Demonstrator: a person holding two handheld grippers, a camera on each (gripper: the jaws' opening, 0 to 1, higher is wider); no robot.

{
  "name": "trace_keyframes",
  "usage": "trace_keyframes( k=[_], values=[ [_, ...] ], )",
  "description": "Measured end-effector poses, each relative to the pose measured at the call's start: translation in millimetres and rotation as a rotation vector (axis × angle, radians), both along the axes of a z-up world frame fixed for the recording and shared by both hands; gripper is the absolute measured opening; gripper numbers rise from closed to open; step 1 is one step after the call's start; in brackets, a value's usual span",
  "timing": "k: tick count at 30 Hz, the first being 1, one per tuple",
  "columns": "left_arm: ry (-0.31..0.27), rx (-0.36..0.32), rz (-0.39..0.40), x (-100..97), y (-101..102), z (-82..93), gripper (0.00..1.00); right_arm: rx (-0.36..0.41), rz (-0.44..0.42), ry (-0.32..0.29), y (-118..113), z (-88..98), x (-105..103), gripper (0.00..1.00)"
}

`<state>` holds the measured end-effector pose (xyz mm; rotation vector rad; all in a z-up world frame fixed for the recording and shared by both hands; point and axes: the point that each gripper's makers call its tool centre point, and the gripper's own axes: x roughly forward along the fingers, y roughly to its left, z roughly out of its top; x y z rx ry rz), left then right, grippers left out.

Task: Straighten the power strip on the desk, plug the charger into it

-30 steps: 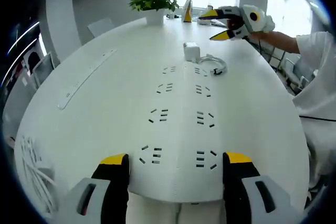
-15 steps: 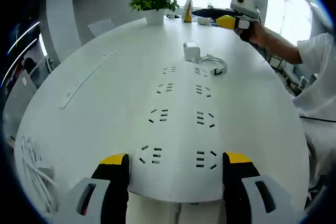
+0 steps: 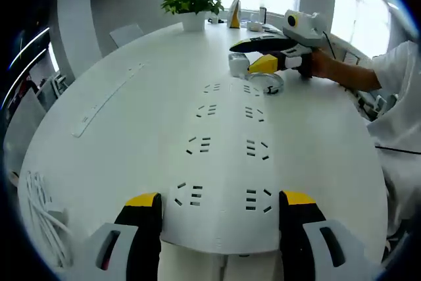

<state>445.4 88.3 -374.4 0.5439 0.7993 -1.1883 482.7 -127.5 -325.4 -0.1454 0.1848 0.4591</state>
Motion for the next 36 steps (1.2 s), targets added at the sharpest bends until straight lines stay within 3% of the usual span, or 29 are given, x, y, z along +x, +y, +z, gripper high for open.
trace_keyframes(
  k=[6,10,15,20,24,36],
  values=[
    [0.0,0.002,0.0,0.7,0.3,-0.1,0.73,0.037,-0.032,0.013,-6.3,-4.4,2.5,0.49],
    [0.0,0.001,-0.001,1.0,0.5,-0.2,0.74,0.047,-0.052,0.014,-12.9,-6.2,5.5,0.38],
    [-0.001,-0.003,-0.001,1.6,0.6,-0.3,0.74,0.04,-0.064,0.022,-15.8,-9.9,6.7,0.35],
    [-0.001,-0.006,0.006,3.1,0.6,-0.4,0.74,0.046,-0.063,0.022,-16.2,-10.1,6.6,0.34],
    [-0.002,-0.012,0.01,8.9,1.2,-0.9,0.74,0.105,-0.053,0.05,-17.9,-11.9,6.6,0.34],
    [-0.002,-0.01,0.017,16.1,2.4,-1.7,0.74,0.116,-0.029,0.043,-18.7,-11.3,7.6,0.34]
  ],
)
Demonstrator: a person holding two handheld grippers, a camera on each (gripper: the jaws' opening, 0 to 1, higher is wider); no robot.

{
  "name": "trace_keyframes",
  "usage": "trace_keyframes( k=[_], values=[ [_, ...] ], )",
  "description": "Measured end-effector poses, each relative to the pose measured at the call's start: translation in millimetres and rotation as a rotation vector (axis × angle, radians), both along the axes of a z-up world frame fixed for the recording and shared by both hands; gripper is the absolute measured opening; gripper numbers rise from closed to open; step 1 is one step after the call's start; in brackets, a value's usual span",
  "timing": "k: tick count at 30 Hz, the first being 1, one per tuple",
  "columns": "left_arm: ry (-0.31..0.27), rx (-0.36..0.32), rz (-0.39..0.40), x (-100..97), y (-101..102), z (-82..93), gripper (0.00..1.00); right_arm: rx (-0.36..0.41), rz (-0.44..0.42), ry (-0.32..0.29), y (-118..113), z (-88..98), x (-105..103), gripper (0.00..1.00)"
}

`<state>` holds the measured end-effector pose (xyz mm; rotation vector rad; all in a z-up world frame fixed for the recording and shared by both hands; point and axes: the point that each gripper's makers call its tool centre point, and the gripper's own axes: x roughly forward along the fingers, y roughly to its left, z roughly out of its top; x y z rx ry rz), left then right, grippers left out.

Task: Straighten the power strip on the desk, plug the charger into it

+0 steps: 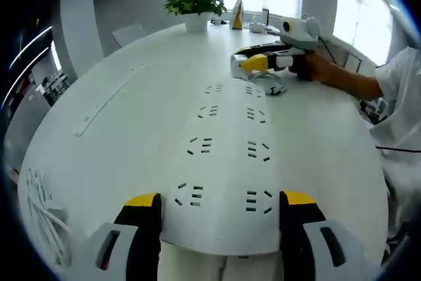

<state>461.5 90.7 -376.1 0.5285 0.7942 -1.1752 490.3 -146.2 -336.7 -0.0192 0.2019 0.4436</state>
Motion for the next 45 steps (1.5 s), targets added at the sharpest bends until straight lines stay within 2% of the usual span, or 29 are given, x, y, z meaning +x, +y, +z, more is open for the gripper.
trace_keyframes(
  k=[6,15,29,45],
  values=[
    [-0.003,-0.013,0.001,0.1,-0.1,-0.1,0.74,-0.005,0.044,-0.003,1.2,0.3,1.0,0.34],
    [-0.005,-0.019,-0.004,-3.1,-1.0,0.3,0.74,-0.007,0.173,0.011,2.3,-0.9,-0.9,0.34],
    [-0.006,-0.017,-0.005,-4.5,-2.2,-0.1,0.74,-0.01,0.423,0.028,5.6,-2.7,-3.1,0.34],
    [-0.005,-0.015,0.003,-5.7,-1.2,0.2,0.74,0.017,0.652,0.025,11.3,-2.3,-8.1,0.34]
  ],
)
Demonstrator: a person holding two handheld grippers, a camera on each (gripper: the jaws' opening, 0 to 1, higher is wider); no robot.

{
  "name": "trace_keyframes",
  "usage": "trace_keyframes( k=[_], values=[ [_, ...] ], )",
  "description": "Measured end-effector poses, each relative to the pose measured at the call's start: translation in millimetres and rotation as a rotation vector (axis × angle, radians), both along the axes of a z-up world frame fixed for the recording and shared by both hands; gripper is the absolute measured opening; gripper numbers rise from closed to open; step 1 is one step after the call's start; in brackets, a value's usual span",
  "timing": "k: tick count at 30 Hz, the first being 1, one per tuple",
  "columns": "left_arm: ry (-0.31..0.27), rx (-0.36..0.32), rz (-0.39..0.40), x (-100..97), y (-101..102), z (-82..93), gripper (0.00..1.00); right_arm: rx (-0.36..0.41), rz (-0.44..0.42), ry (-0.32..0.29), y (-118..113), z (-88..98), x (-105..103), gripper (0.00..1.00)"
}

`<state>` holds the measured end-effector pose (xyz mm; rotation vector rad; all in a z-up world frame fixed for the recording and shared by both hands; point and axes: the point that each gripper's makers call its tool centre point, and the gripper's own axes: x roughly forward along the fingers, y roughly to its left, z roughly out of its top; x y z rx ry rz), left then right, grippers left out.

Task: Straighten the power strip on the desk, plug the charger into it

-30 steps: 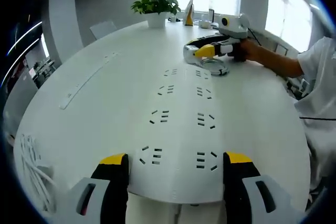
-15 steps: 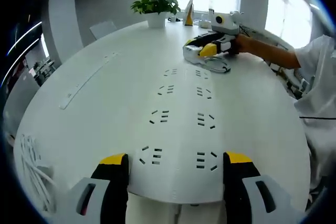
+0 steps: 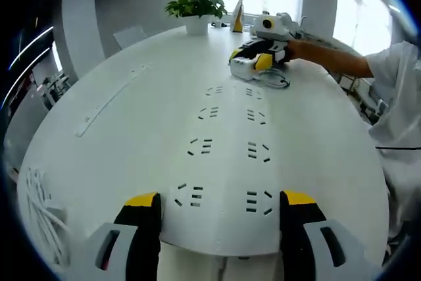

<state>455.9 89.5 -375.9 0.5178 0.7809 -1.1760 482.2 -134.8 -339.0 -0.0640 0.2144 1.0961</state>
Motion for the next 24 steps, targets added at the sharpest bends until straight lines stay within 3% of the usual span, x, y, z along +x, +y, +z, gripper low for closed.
trace_keyframes(
  k=[7,13,14,15,16,18,20,24],
  values=[
    [0.002,0.005,0.008,0.4,0.4,0.0,0.74,-0.008,0.107,-0.002,1.4,0.2,-2.9,0.34],
    [0.004,0.011,0.022,1.1,-0.3,-0.2,0.74,-0.005,0.13,-0.01,2.9,0.4,-4.7,0.34],
    [0.004,0.011,0.023,1.2,-0.3,-0.3,0.74,-0.01,0.126,-0.02,3.5,0.7,-4.8,0.34],
    [0.004,0.011,0.023,1.4,-0.3,-0.3,0.74,-0.032,0.125,-0.073,3.9,2.9,-3.0,0.35],
    [0.004,0.01,0.024,1.3,-0.3,-0.4,0.74,-0.032,0.116,-0.067,5.1,3.9,-5.4,0.36],
    [0.004,0.01,0.025,1.2,-0.4,-0.4,0.74,-0.014,0.089,-0.053,5.2,11.6,-5.1,0.39],
    [0.004,0.009,0.026,1.5,-0.3,-0.5,0.74,0.012,0.06,-0.126,4.7,31.0,-7.4,0.41],
    [0.003,0.008,0.027,2.2,-0.4,-0.6,0.74,0.06,-0.046,-0.158,-2.3,63.3,-12.6,0.43]
  ],
)
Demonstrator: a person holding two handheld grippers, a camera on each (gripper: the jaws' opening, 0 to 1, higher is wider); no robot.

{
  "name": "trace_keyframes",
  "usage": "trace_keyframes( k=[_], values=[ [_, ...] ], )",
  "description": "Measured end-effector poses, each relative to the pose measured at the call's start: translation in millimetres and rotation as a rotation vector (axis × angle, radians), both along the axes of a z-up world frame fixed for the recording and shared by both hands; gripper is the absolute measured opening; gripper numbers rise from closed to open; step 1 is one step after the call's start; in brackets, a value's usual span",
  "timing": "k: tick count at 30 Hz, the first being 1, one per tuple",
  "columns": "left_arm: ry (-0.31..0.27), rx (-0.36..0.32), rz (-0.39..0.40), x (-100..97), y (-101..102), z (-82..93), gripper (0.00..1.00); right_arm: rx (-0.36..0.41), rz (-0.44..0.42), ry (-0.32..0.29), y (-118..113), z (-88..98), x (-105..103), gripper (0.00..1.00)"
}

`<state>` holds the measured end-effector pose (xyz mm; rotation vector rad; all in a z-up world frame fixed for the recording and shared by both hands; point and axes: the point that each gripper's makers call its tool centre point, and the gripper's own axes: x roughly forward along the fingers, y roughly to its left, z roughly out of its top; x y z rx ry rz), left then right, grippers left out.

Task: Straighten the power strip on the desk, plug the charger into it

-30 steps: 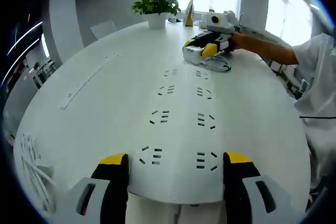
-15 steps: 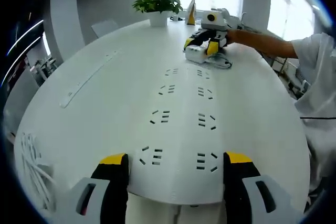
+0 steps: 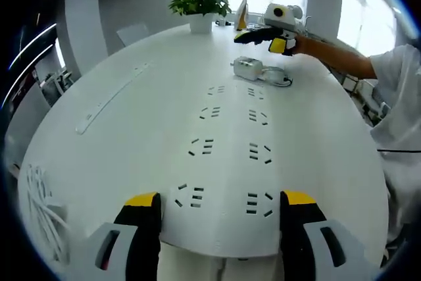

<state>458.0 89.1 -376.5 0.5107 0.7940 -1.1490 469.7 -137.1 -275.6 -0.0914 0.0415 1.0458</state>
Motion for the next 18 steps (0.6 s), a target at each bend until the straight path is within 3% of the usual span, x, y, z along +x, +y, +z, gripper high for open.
trace_keyframes(
  k=[1,3,5,7,10,13,15,17,18],
  values=[
    [-0.001,-0.002,0.0,0.3,0.0,0.0,0.74,0.036,-0.034,-0.036,-2.9,14.7,-4.0,0.43],
    [-0.002,-0.006,0.0,0.0,-0.2,0.1,0.74,0.049,-0.104,-0.08,-8.9,27.3,-5.3,0.43],
    [-0.003,-0.009,0.001,0.0,-0.4,0.2,0.74,-0.032,-0.25,-0.058,-24.1,24.4,-4.6,0.46],
    [-0.004,-0.013,0.002,0.1,-0.6,0.3,0.75,0.007,-0.341,-0.015,-28.6,24.2,-12.6,0.46],
    [-0.006,-0.015,0.0,0.1,-0.8,0.3,0.75,0.055,-0.461,-0.008,-32.0,23.3,-23.3,0.5],
    [-0.007,-0.019,-0.004,0.6,-1.3,0.3,0.75,0.111,-0.691,0.1,-46.5,1.3,-26.0,0.5],
    [-0.006,-0.017,-0.007,0.9,-1.7,0.3,0.75,0.089,-0.823,0.152,-50.9,-20.8,-30.4,0.5],
    [-0.006,-0.018,-0.009,1.1,-2.1,0.2,0.75,0.105,-0.881,0.18,-45.3,-30.3,-31.4,0.51],
    [-0.007,-0.019,-0.01,1.1,-2.1,0.2,0.75,0.076,-0.9,0.179,-38.6,-36.2,-29.8,0.53]
  ],
)
